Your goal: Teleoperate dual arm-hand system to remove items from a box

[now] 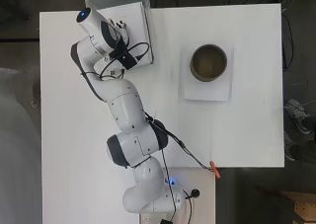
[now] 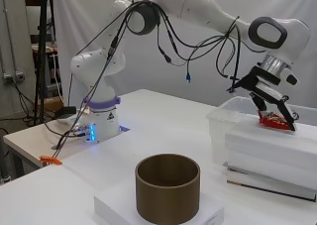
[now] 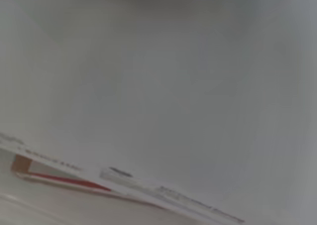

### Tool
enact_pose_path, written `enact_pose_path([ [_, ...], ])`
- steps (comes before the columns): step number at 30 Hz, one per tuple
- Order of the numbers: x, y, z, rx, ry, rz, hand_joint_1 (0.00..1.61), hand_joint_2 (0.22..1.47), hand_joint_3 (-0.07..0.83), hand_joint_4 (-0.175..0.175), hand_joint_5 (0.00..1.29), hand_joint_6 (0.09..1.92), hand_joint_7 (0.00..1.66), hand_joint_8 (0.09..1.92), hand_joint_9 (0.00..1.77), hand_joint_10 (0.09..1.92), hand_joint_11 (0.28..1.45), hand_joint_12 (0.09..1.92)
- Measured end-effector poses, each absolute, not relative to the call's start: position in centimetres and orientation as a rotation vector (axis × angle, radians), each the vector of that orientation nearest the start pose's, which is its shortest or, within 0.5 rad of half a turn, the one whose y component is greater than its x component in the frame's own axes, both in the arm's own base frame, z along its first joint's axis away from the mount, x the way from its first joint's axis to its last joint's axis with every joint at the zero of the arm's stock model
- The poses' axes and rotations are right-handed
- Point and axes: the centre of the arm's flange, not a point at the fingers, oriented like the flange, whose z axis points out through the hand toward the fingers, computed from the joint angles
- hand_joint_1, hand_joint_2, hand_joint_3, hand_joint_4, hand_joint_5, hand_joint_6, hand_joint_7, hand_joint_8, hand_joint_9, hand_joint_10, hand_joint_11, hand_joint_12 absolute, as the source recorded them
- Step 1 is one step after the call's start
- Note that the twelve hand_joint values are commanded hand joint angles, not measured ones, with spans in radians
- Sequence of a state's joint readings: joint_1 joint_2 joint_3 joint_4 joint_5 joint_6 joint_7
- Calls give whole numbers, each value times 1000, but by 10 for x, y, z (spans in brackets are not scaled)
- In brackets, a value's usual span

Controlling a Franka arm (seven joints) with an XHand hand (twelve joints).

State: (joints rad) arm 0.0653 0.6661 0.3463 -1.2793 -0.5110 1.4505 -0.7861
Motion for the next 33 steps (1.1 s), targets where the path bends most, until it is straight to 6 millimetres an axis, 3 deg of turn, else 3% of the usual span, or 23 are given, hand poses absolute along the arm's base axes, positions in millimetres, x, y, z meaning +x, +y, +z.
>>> enact_pose_path([
  [1, 657, 169, 351, -2638, -1878, 838, 132, 836, -10, 162, 384, 87, 408, 87, 428, 87, 468, 87],
  [4, 638, 169, 345, -2660, -1923, 840, 199, 906, 3, 102, 566, 87, 660, 87, 665, 87, 532, 87],
  [6, 631, 168, 345, -2683, -1946, 779, 363, 1004, 0, 98, 750, 87, 983, 87, 1018, 189, 699, 88],
  [7, 627, 165, 348, -2696, -1939, 729, 428, 1033, 5, 104, 850, 87, 1090, 334, 1046, 817, 737, 486],
  [8, 623, 162, 349, -2704, -1920, 695, 467, 1055, 6, 104, 900, 87, 1060, 832, 1047, 1314, 709, 945],
  [9, 621, 159, 350, -2714, -1898, 658, 511, 1079, 7, 103, 932, 87, 1010, 1237, 1063, 1613, 683, 1285],
  [10, 620, 155, 350, -2723, -1878, 622, 553, 1102, 6, 101, 957, 87, 987, 1496, 1093, 1771, 676, 1502],
  [11, 621, 152, 351, -2730, -1864, 586, 584, 1120, 6, 95, 973, 87, 985, 1641, 1121, 1851, 681, 1627],
  [13, 621, 145, 352, -2738, -1852, 521, 623, 1141, 6, 80, 988, 87, 999, 1755, 1156, 1906, 694, 1722],
  [16, 619, 136, 357, -2722, -1852, 487, 642, 1153, 3, 63, 996, 87, 1021, 1776, 1177, 1920, 712, 1736],
  [18, 618, 133, 358, -2716, -1849, 476, 828, 1176, 5, 136, 884, 784, 1050, 1771, 1214, 1918, 758, 1744],
  [20, 618, 132, 364, -2713, -1856, 440, 923, 1176, 0, 166, 864, 1069, 1071, 1843, 1259, 1920, 786, 1762],
  [28, 615, 122, 385, -2702, -1860, 216, 959, 1170, -1, 175, 870, 1148, 1179, 1920, 1380, 1920, 893, 1820],
  [33, 607, 112, 420, -2691, -1924, 40, 956, 1173, 0, 175, 865, 1153, 1202, 1919, 1394, 1920, 907, 1809],
])
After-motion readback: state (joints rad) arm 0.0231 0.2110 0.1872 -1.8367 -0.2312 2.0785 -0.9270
